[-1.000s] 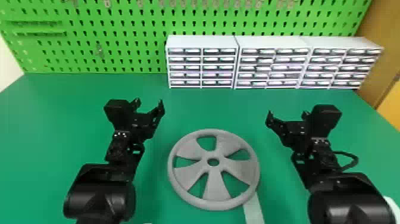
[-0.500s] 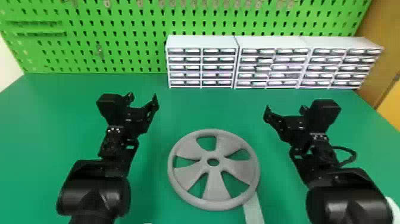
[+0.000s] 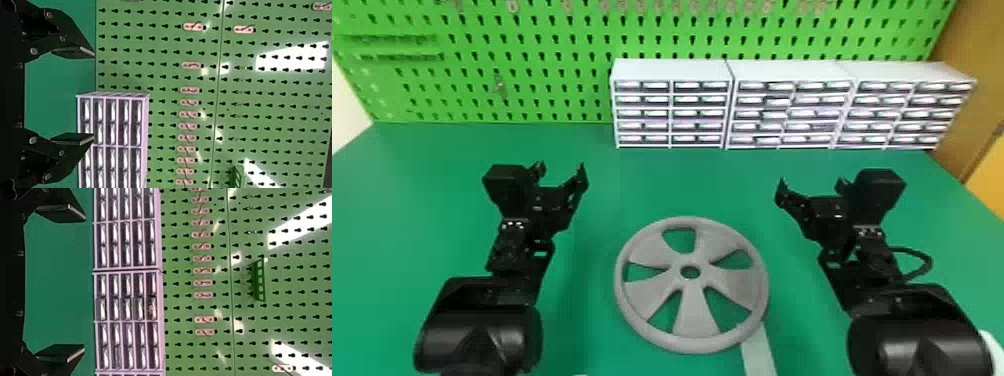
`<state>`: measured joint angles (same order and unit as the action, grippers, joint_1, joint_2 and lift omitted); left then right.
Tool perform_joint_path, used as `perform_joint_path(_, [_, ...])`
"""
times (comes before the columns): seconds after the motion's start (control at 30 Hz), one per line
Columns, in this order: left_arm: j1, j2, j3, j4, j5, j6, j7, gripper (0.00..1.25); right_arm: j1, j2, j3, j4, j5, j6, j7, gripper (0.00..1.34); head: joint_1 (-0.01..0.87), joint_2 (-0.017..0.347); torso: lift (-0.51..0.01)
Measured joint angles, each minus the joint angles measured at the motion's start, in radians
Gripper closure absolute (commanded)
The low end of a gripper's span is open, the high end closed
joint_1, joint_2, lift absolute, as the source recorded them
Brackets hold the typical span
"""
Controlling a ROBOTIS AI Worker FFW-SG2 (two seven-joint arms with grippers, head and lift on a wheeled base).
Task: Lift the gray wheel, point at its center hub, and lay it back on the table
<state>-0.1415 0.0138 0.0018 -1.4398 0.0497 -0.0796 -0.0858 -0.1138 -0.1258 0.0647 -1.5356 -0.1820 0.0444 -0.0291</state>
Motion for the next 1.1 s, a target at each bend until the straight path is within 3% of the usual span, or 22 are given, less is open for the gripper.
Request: perform_joint_path(1.1, [0.011, -0.002, 0.029, -0.038, 0.005, -0.009, 0.031, 0.50, -0.003, 0.008, -0.028, -0.009, 0.000, -0.015, 0.000, 0.13, 0.692, 0.048, -0.096])
